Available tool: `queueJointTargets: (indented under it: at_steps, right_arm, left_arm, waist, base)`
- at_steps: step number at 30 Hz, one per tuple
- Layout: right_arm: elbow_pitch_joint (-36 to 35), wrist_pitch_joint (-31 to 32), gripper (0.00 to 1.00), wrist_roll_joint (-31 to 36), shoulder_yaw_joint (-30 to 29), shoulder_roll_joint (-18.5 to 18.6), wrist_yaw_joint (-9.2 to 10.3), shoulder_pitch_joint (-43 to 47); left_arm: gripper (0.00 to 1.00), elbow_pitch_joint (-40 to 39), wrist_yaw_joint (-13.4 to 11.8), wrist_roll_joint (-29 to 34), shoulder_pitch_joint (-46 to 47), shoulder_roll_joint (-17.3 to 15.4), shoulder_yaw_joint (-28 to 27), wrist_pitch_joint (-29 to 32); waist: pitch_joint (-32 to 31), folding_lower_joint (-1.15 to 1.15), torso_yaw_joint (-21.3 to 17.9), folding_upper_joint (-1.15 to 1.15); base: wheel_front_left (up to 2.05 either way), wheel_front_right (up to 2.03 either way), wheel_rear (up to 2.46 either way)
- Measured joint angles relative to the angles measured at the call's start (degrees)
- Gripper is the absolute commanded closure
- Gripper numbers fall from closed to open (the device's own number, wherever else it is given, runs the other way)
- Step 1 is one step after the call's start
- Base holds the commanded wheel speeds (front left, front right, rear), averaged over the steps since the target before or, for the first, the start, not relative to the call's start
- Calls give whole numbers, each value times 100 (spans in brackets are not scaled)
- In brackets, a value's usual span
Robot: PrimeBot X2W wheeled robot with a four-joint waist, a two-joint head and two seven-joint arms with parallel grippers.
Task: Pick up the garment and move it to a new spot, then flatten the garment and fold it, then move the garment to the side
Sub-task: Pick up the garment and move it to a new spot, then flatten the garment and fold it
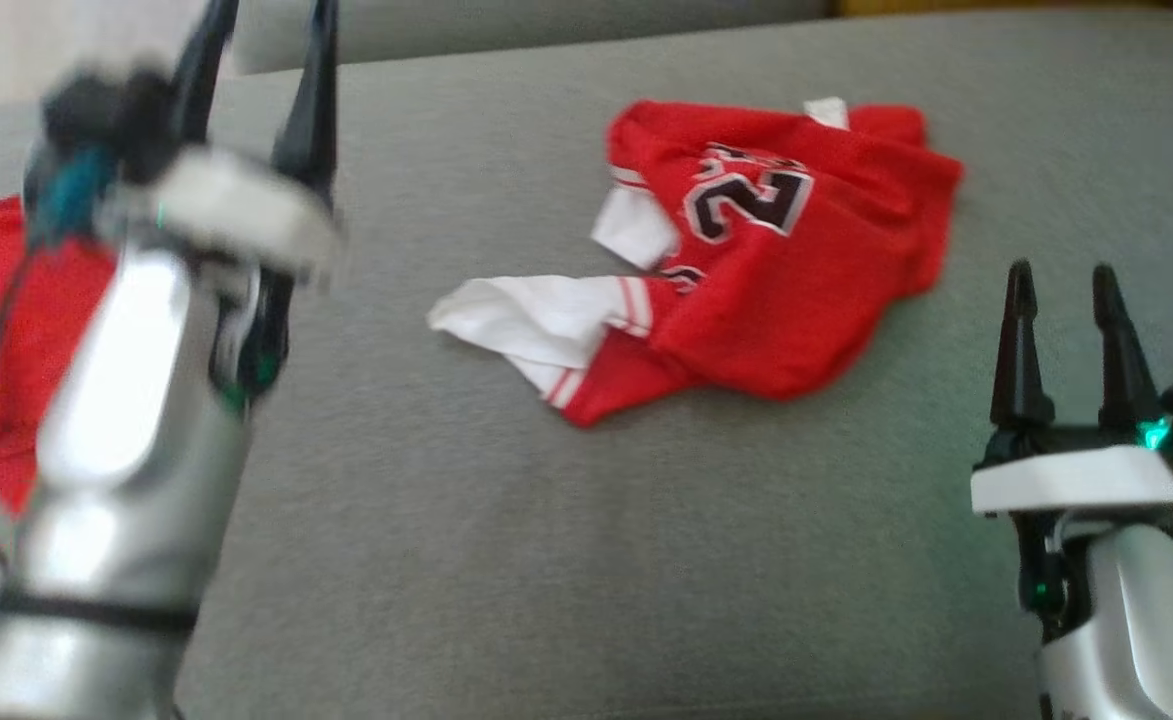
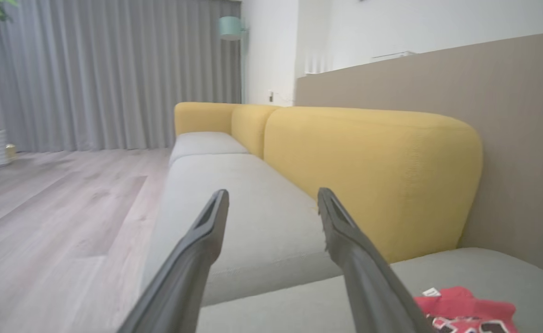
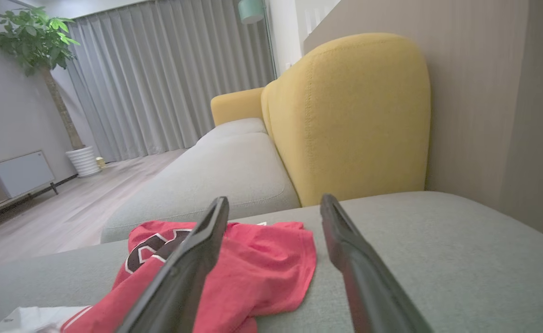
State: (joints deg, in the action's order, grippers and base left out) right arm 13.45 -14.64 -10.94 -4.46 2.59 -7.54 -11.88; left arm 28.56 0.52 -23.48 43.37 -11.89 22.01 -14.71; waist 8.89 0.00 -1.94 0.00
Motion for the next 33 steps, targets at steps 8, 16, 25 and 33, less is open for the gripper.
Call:
queueJointTargets:
  at_steps: [8, 16, 25, 33]
  right_arm:
    - [142, 0, 0, 35, -27, -1, 0, 366]
    - [169, 1, 0, 110, -26, -3, 0, 516]
    - [734, 524, 0, 136, -369, -3, 0, 389]
    - [1722, 977, 0, 253, -614, -2, 0, -335]
  left_arm:
    - [0, -1122, -105, 145, -2462, 24, -673, 1]
    - [0, -1624, -59, 328, -3485, 500, -1324, 1]
    - [0, -1689, 258, 637, -3347, 724, -1372, 1]
    - [0, -1585, 411, 790, -3096, 864, -1441, 1]
  waist:
    - [-387, 0, 549, 0]
    - [-429, 0, 720, 0]
    - [-173, 0, 733, 0]
    - [139, 0, 756, 0]
  base:
    - [0, 0, 0]
    - [0, 0, 0]
    - [0, 0, 0]
    - [0, 0, 0]
